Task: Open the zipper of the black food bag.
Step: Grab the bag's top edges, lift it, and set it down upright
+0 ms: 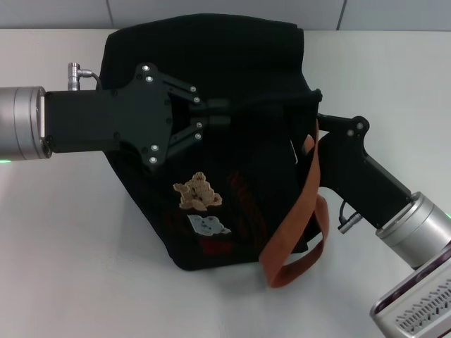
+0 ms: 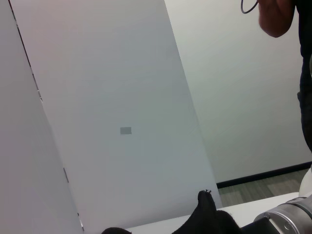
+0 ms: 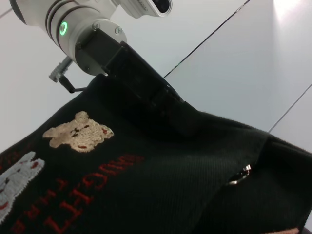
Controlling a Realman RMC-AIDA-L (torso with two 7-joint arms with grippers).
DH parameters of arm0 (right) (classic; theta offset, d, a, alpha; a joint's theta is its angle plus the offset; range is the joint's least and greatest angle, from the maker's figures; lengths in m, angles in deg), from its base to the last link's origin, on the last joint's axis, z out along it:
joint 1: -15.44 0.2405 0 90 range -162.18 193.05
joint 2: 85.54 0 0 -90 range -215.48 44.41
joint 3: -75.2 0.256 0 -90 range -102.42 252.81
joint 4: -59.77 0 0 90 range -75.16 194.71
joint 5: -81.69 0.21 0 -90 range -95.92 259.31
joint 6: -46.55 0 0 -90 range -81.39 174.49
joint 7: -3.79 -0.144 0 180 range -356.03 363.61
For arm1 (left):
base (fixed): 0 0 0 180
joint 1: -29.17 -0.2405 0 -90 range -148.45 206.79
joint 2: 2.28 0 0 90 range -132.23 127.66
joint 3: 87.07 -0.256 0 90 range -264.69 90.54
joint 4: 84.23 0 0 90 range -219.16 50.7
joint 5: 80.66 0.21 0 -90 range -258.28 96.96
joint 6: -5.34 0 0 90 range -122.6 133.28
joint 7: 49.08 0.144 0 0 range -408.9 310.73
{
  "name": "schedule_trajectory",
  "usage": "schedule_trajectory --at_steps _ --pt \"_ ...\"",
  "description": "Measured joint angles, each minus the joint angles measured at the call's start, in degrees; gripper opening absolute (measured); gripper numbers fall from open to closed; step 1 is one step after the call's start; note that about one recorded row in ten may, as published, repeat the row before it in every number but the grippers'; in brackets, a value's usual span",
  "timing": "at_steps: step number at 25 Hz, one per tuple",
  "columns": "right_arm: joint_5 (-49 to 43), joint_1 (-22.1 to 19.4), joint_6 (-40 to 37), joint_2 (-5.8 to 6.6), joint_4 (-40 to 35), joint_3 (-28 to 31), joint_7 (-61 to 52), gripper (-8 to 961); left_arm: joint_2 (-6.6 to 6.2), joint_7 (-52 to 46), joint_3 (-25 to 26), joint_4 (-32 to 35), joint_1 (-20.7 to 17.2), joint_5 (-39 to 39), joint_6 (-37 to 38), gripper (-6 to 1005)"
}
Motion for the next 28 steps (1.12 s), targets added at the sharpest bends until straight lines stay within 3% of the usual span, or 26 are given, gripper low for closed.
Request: schedule_trajectory --at_steps 16,28 --pt "-4.2 1.0 0.3 0.18 -7.0 -0.1 -15.8 -3 -0.23 1.0 1.7 -1.4 -0.5 -1.1 0.0 95" --pt "-5.2 0.5 4.9 0.27 -7.9 -0.1 -16.5 -4 -0.5 2.0 6.7 -2.3 -3.3 -2.0 0.5 95"
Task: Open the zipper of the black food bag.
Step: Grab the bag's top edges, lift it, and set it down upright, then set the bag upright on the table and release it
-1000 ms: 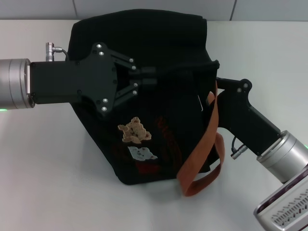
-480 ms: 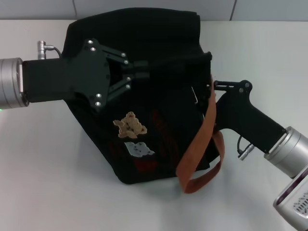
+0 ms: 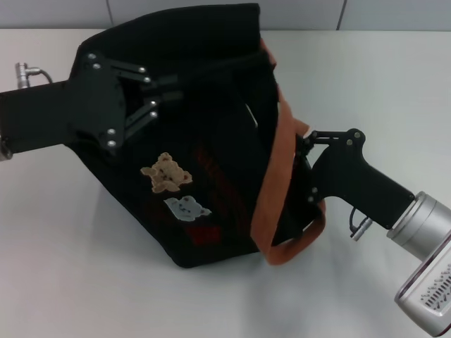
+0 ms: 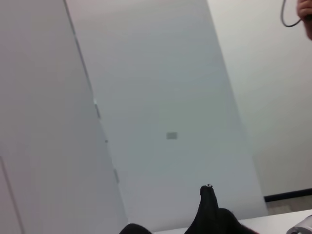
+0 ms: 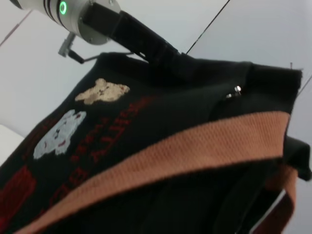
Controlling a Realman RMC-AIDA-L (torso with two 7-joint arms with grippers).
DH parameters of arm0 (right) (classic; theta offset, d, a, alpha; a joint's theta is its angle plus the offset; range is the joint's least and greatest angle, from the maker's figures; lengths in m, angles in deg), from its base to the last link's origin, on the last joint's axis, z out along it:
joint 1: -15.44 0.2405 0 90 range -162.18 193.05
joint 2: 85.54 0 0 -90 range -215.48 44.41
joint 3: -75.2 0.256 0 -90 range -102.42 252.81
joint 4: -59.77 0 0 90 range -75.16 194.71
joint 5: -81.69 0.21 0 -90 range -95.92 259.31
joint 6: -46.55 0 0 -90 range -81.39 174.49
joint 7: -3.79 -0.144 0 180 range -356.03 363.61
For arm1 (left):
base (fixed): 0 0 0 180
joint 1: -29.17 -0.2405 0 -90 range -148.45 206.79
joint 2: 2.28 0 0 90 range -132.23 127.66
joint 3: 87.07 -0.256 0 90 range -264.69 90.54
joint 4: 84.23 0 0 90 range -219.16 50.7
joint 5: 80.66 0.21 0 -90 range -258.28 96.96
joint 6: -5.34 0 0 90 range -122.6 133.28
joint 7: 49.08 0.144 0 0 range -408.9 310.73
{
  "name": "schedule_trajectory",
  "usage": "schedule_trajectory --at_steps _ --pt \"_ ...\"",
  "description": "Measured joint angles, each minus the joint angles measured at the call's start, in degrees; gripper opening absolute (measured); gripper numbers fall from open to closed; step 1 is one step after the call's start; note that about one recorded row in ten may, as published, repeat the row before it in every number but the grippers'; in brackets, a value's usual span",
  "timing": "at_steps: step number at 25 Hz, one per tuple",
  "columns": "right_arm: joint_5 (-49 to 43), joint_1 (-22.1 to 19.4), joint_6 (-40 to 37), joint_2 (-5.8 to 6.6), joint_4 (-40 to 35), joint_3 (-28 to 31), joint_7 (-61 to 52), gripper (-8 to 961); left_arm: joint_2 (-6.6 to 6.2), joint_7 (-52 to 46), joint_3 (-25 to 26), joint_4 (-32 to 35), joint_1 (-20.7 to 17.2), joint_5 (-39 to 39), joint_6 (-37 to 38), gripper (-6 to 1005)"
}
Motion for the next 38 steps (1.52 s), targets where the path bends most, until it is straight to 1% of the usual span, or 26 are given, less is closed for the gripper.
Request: schedule_trajectory --at_steps 9,14,15,17,23,24,25,26,27,28,29,30,33,34,35,36,38 --pt "0.0 -0.9 1.1 0.04 -1.3 0.2 -1.6 -5 -0.14 0.9 4.0 -0.8 -3.4 0.3 0.1 96" --pt "0.1 -1.7 1.2 0.07 -2.4 0.4 -2.9 -5 -0.46 1.3 6.5 -2.1 -4.8 0.5 0.1 96" --pt "0.1 -1.8 1.2 0.1 -2.5 0.4 -3.2 -4 -0.46 1.3 6.5 -2.1 -4.8 0.5 0.1 96" --pt "0.1 -2.1 1.2 0.15 -2.6 0.4 -3.4 -3 -1.11 1.9 7.1 -3.4 -5.6 0.4 0.1 96" --pt "0.6 -3.0 0.4 0.16 -2.7 1.1 -4.8 0 -1.32 2.0 7.1 -3.7 -6.4 0.3 0.3 96" --pt "0.6 -3.2 -0.2 0.14 -2.7 1.7 -5.8 0 -1.32 2.0 7.1 -3.8 -6.5 0.4 0.3 96" --pt "0.7 -3.3 -1.3 0.14 -2.7 4.1 -8.4 4 -1.3 2.2 7.1 -4.6 -6.9 0.6 0.2 96" --pt "0.7 -3.3 -1.3 0.14 -2.7 4.1 -8.4 9 -1.3 2.2 7.1 -4.6 -6.9 0.6 0.2 96" --pt "0.7 -3.4 -1.8 0.16 -2.7 5.6 -9.9 13 -1.44 3.1 7.5 -6.9 -7.3 0.7 -0.1 96" --pt "0.7 -3.5 -2.1 0.2 -2.7 7.0 -11.4 17 -1.44 3.1 7.5 -6.9 -7.3 0.7 -0.1 96" --pt "0.7 -3.5 -2.3 0.23 -2.7 8.3 -12.7 22 -1.61 3.8 7.9 -8.3 -7.5 0.7 -0.2 96" --pt "0.7 -3.6 -2.5 0.26 -2.8 10.2 -15.4 26 -1.97 5.5 9.2 -11.6 -7.9 0.8 -0.4 96" --pt "0.7 -3.6 -2.5 0.26 -3.6 13.6 -20.5 39 -2.17 8.6 10.2 -16.2 -8.6 0.8 -1.9 96" --pt "0.7 -3.6 -2.5 0.26 -3.6 13.6 -20.5 43 -2.17 8.6 10.2 -16.2 -8.6 0.8 -1.9 96" --pt "0.7 -3.6 -2.5 0.26 -4.4 16.3 -24.4 47 -1.91 11.0 10.3 -19.2 -8.9 0.9 -4.3 96" --pt "0.7 -3.6 -2.5 0.26 -4.4 16.3 -24.4 52 -1.91 11.0 10.3 -19.2 -8.9 0.9 -4.3 96" --pt "0.7 -3.7 -2.6 0.3 -5.0 18.5 -28.0 60 -1.24 12.7 10.3 -21.7 -9.0 0.9 -7.3 96"
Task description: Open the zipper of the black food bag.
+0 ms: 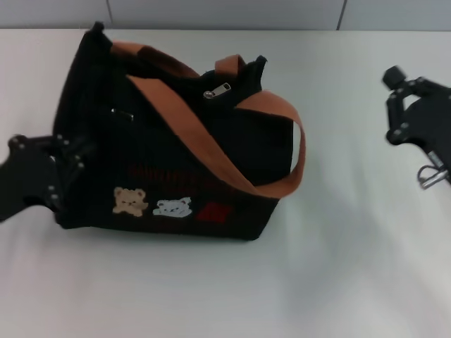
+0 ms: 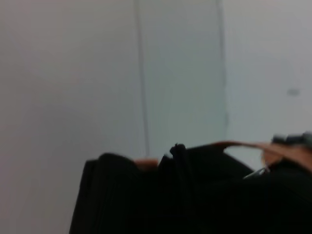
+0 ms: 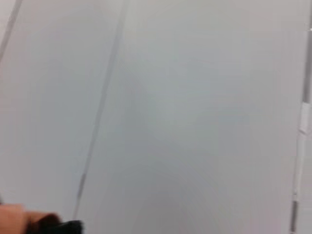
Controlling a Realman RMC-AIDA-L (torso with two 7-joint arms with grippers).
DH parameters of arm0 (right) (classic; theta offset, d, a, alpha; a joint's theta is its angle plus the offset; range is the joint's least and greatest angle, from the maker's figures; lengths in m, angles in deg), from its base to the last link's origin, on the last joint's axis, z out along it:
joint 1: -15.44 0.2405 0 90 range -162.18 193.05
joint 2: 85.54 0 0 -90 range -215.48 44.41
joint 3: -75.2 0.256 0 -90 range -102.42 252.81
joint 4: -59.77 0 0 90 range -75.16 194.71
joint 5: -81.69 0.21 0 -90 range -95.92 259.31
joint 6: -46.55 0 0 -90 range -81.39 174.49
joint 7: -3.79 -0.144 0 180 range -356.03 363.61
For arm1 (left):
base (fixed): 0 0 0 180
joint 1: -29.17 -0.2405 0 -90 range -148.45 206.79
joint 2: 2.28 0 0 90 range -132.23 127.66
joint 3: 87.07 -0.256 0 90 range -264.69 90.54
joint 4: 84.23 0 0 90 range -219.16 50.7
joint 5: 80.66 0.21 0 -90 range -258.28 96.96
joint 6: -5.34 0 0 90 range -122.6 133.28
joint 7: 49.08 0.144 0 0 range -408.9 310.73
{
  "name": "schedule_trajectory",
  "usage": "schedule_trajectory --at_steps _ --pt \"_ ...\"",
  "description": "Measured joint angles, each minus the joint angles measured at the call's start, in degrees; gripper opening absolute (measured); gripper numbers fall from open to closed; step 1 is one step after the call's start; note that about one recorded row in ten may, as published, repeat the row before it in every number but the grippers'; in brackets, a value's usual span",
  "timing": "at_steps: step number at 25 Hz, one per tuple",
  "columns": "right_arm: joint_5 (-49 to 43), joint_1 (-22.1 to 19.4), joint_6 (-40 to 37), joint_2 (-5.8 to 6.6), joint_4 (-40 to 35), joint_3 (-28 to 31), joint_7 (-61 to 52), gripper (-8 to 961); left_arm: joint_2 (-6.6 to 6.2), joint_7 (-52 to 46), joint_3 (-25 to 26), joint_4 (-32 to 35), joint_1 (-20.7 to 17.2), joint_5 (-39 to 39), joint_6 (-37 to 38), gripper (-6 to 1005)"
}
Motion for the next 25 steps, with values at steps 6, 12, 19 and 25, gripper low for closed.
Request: schedule_trajectory --at_steps 6,12,19,25 --pt "0.0 -0.5 0.0 0.01 -1.1 4.3 -5.3 86 1.71 6.3 0.0 -10.7 3.9 -1.9 -7.0 96" --pt "0.1 -2.1 -0.3 -0.05 -0.8 8.8 -8.7 112 2.01 11.5 0.4 -26.4 14.2 -4.3 -11.1 93" --pt "-0.2 -3.3 -2.9 0.29 -2.8 10.3 -15.9 142 1.53 9.4 3.3 -27.2 13.5 -4.4 -8.6 133" --pt "-3.4 -3.0 -15.7 1.14 -16.3 2.0 -37.5 301 0.68 -0.6 4.3 -14.2 4.2 -4.3 4.3 312"
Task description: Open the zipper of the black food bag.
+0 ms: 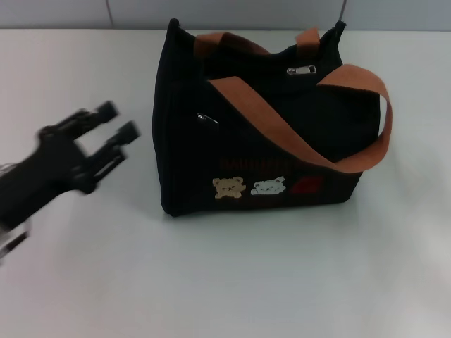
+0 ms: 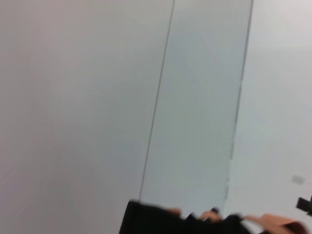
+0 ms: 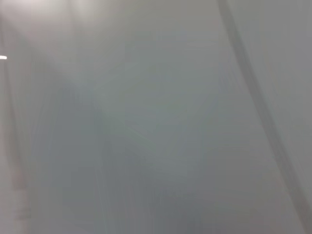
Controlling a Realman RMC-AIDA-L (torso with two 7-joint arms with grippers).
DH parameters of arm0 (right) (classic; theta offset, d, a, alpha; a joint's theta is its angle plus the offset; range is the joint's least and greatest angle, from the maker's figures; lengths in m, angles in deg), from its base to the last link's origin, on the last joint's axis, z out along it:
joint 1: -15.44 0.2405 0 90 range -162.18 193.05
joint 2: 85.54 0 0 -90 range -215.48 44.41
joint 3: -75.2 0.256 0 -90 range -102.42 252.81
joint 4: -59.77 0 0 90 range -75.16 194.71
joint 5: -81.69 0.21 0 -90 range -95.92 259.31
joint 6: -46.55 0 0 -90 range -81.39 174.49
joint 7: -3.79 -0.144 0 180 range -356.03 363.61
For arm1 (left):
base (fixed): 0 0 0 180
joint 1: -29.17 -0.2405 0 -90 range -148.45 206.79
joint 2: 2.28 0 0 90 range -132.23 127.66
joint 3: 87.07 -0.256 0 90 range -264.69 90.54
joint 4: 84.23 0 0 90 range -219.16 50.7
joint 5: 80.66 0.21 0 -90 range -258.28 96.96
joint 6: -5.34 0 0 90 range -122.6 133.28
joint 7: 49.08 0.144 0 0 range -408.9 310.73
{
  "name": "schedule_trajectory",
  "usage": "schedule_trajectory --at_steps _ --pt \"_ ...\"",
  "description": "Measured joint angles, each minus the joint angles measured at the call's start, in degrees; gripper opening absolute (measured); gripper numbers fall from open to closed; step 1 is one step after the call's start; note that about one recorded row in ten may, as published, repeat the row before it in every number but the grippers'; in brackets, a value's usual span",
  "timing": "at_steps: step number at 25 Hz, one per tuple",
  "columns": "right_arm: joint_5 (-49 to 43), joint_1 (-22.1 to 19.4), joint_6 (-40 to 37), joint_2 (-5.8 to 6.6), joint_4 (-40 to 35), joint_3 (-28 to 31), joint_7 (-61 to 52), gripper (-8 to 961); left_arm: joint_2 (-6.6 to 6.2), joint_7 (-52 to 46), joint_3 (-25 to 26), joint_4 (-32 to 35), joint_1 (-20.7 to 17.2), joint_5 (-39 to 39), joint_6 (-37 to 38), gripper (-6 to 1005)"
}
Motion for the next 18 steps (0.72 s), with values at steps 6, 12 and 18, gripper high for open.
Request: schedule_trajectory --at_steps 6,12,18 --pt "-0.3 0.2 -14.1 3.62 -8.4 -24.4 -9.0 651 -3.58 -4.1 -2.7 7.6 -5.3 3.9 10.2 579" --pt "-0.6 2.7 -17.1 3.19 -11.5 -44.0 -8.6 776 -5.94 -4.3 -4.9 9.0 -5.0 12.4 15.3 841" --pt "-2.1 4.5 -15.3 1.6 -12.4 -45.6 -9.3 777 -5.15 -5.0 -5.0 9.0 -3.1 15.2 15.2 854"
